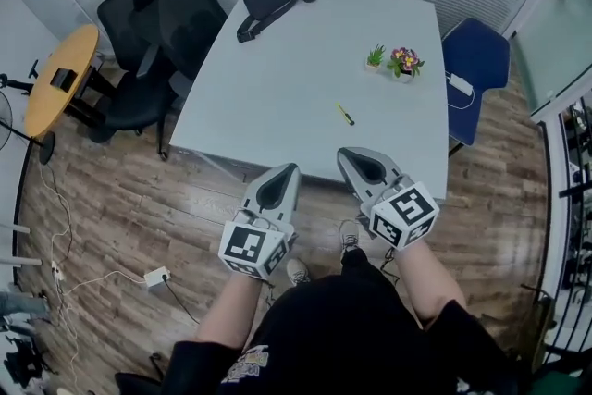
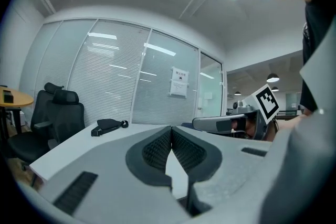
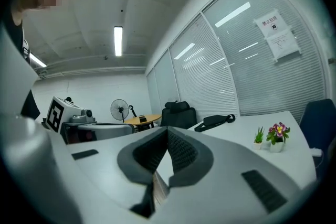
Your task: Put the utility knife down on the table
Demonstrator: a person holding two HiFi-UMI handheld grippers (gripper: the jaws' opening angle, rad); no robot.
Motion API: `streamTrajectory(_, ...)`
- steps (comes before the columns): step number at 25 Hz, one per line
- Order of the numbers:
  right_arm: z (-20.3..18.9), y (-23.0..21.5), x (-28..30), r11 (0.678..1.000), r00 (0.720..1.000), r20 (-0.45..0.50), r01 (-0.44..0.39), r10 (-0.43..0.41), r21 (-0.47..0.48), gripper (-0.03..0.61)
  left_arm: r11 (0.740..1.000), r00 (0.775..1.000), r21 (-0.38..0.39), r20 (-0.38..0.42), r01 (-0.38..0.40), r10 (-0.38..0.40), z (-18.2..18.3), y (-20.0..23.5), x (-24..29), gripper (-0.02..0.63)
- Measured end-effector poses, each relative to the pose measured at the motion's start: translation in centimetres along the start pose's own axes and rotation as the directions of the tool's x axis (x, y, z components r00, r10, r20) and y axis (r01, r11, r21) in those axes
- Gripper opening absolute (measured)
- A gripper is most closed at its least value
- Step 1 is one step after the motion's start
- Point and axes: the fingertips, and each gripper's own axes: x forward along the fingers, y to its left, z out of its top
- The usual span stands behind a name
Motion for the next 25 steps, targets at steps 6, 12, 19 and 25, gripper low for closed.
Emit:
streamTrajectory(6, -2.4, 1.8, -3.6, 0.987, 0.987, -0.010, 0.159, -0.159, 0.013, 0.003, 0.989, 0.989, -0.006, -0.028, 0.146, -0.147, -1.8, -2.2, -1.8, 0.005)
streamTrajectory(12, -3.7, 2.7, -6.0, 0.963, 0.964, -0.006, 0.265, -0.265, 0.040, 0.003, 0.968, 0.967, -0.005, -0.054, 0.250, -0.250, -2.7, -4.1, -2.9, 0.005)
streamTrajectory(19, -3.7, 3.0, -6.8, 0.953, 0.954, -0.008, 0.301, -0.301, 0.045, 0.003, 0.954, 0.953, -0.007, -0.053, 0.299, -0.299, -2.6, -5.4, -3.3, 0.005)
streamTrajectory(25, -3.9, 3.1, -6.4, 0.955, 0.956, -0.015, 0.295, -0.295, 0.040, 0.003, 0.957, 0.956, -0.010, -0.049, 0.291, -0.291, -2.7, -5.0, -3.4, 0.005)
